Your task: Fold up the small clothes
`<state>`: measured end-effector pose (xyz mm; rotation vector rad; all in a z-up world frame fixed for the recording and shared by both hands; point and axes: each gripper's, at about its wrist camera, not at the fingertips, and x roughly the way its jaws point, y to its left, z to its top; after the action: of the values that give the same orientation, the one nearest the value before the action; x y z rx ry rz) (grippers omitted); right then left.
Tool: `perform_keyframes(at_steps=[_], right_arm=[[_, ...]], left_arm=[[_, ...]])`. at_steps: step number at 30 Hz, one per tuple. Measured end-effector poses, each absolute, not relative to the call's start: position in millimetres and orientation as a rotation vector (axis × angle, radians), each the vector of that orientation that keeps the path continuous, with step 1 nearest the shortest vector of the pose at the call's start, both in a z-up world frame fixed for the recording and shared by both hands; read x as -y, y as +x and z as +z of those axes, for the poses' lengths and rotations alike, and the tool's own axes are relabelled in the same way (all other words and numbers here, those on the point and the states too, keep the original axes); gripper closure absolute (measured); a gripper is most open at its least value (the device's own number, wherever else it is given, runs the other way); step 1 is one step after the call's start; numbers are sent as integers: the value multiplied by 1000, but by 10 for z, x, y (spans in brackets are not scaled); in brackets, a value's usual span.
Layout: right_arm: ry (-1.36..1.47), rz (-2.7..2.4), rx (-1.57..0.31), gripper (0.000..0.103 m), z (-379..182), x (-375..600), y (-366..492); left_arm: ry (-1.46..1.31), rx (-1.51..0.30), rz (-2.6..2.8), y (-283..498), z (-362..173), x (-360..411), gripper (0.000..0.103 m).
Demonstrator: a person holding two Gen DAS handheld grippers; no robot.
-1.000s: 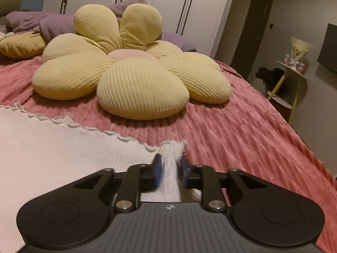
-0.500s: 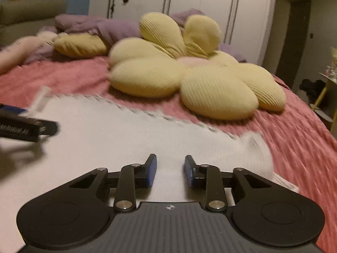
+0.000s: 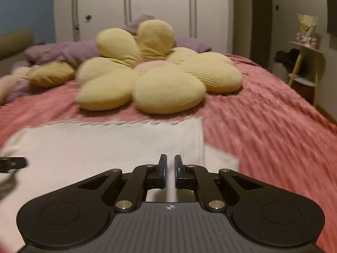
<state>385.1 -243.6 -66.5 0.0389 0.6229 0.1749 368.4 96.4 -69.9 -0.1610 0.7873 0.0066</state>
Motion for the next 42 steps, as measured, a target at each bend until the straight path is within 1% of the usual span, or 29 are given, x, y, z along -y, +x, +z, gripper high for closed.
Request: perform_keyframes(at_steps=[3,7,10,13,14,15,16,17,19,21,22,23,25,26,27,28,29,31,33,35,36,38,40,42], right_arm=[[75,259,-661,94,-705,2489,3429],[41,188,-672,94,-889,2691,3091],[34,113,-652,95,-846,2804,2963],[34,54,-648,95,-767,2800,2924],[35,41,-645,92,-740,2770,2910],[30,29,-636,83,-713,2731,2891],[27,31,-623,79,-672,2680,2863],[32,50,-614,76,-648,2639,2858],[40,93,-601,76,-595,2553,2838],[41,136,-596,76,-567,2462,2841],[35,152,-599,76,-568,2402,2859],[25,173,-606,76,-579,2351,2868],[1,209,-625,77,-616,2213,2885],[-4,224,-626,83,-631,2153,2884],[-10,239,-628,87,-644,2086,2877],[-15,259,-629,87,-658,2006,2873],[-19,273,-628,87,-670,1934,2866],[-30,297,-633,87,-708,1787,2868],[-45,315,-637,87,-767,1659,2864],[-64,325,-654,87,-846,1552,2860],[-88,322,-669,87,-904,1500,2868],[-147,326,-675,87,-976,1421,2879],[-154,326,-690,87,-911,1418,2893],[-106,326,-675,88,-808,1465,2860]], left_arm=[[-249,-834,-25,3412,-758,-1142,4],[-314,-835,-28,3159,-805,-1316,4],[-339,-836,-5,3126,-747,-1410,4],[-426,-855,-12,3187,-765,-1514,5],[-452,-860,-24,3217,-784,-1535,7],[-470,-869,-33,3264,-811,-1544,10],[-485,-874,-44,3295,-831,-1556,15],[-502,-876,-51,3332,-855,-1566,16],[-538,-877,-55,3390,-896,-1610,18],[-599,-872,-79,3424,-918,-1678,32],[-638,-876,-94,3440,-931,-1719,42],[-665,-876,-107,3447,-939,-1752,48],[-695,-874,-119,3445,-956,-1806,50],[-702,-869,-130,3439,-969,-1818,50],[-698,-868,-136,3439,-986,-1823,48],[-697,-868,-133,3438,-1000,-1820,40],[-707,-866,-140,3444,-1014,-1814,34],[-725,-863,-149,3454,-1013,-1805,28],[-724,-871,-144,3480,-1005,-1789,31],[-707,-886,-141,3512,-1001,-1788,45],[-707,-892,-139,3527,-1002,-1803,48],[-739,-897,-146,3533,-988,-1838,63],[-745,-897,-146,3533,-962,-1859,67],[-748,-899,-145,3530,-937,-1864,69]])
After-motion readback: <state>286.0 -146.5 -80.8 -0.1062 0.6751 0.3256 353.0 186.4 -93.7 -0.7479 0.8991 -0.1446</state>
